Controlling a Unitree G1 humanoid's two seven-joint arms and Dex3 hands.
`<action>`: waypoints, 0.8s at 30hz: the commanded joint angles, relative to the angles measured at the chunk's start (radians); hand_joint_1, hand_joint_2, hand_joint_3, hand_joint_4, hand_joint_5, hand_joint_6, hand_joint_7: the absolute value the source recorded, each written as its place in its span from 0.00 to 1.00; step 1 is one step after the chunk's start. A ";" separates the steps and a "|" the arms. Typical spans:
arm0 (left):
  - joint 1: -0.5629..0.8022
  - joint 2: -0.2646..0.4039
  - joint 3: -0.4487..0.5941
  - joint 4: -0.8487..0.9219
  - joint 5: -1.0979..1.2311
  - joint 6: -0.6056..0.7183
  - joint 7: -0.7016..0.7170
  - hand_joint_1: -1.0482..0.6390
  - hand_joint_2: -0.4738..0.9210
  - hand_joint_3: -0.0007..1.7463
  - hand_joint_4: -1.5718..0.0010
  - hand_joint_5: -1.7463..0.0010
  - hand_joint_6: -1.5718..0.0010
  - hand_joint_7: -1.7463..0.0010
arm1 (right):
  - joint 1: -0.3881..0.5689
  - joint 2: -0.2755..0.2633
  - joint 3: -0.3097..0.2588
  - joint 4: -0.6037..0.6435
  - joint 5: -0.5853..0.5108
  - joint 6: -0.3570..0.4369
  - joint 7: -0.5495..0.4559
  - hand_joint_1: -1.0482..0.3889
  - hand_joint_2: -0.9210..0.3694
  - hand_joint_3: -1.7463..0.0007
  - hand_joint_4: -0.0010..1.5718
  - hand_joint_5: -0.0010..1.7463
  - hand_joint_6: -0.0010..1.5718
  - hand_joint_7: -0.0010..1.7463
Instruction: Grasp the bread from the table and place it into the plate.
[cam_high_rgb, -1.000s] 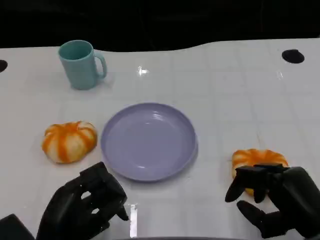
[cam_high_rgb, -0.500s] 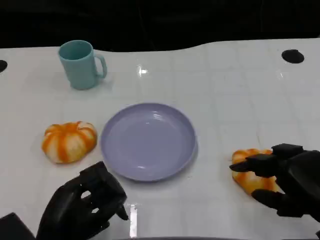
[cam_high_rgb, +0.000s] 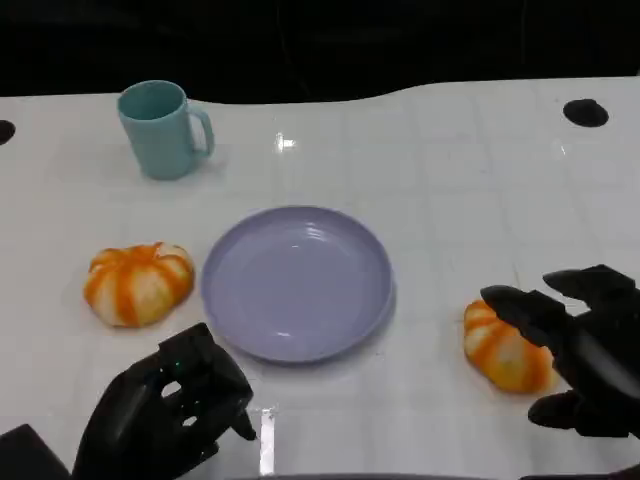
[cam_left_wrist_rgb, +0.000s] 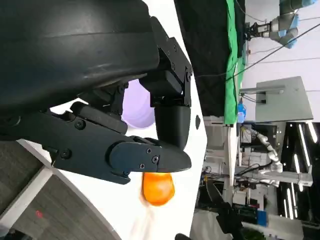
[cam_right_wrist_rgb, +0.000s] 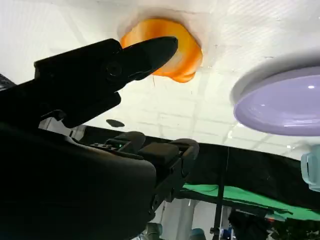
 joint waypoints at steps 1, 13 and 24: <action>0.003 0.009 0.011 -0.010 -0.004 0.007 0.010 0.28 1.00 0.17 0.60 0.00 0.62 0.16 | -0.018 0.003 0.021 0.031 -0.033 0.023 0.001 0.28 0.07 1.00 0.08 0.19 0.17 0.00; 0.007 0.005 0.008 -0.015 -0.005 0.002 0.007 0.28 1.00 0.18 0.60 0.00 0.63 0.16 | -0.124 -0.010 0.086 0.231 -0.058 0.039 -0.028 0.30 0.06 0.99 0.09 0.20 0.17 0.00; 0.014 0.004 0.004 -0.028 0.009 -0.001 0.016 0.27 1.00 0.18 0.59 0.00 0.62 0.15 | -0.275 0.015 0.171 0.534 -0.057 0.063 -0.119 0.29 0.03 0.99 0.12 0.17 0.18 0.00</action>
